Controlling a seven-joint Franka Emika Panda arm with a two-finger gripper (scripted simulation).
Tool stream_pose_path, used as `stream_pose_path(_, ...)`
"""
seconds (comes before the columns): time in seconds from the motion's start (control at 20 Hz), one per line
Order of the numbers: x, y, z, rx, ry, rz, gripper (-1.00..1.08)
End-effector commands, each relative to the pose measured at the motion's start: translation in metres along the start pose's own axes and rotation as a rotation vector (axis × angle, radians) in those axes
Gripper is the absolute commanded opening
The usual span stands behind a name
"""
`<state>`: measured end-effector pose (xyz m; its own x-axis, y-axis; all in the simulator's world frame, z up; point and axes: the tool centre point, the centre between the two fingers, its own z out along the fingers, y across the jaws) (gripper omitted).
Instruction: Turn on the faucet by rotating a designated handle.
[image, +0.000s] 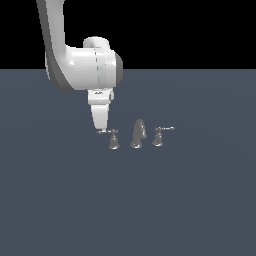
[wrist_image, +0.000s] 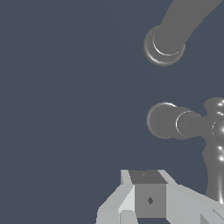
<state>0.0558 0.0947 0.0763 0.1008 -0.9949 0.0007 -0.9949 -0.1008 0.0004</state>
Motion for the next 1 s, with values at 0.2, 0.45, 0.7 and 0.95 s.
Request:
stream_pose_path(0.2,-0.007,0.015,0.0,0.0,0.0,0.0,-1.0)
stream_pose_path(0.45,-0.015,0.03,0.0,0.0,0.0,0.0,-1.0)
stream_pose_path(0.7,-0.01,0.033,0.0,0.007,0.001,0.011,-1.0)
stream_pose_path(0.95,-0.008,0.049,0.0,0.005,0.0,0.008,-1.0)
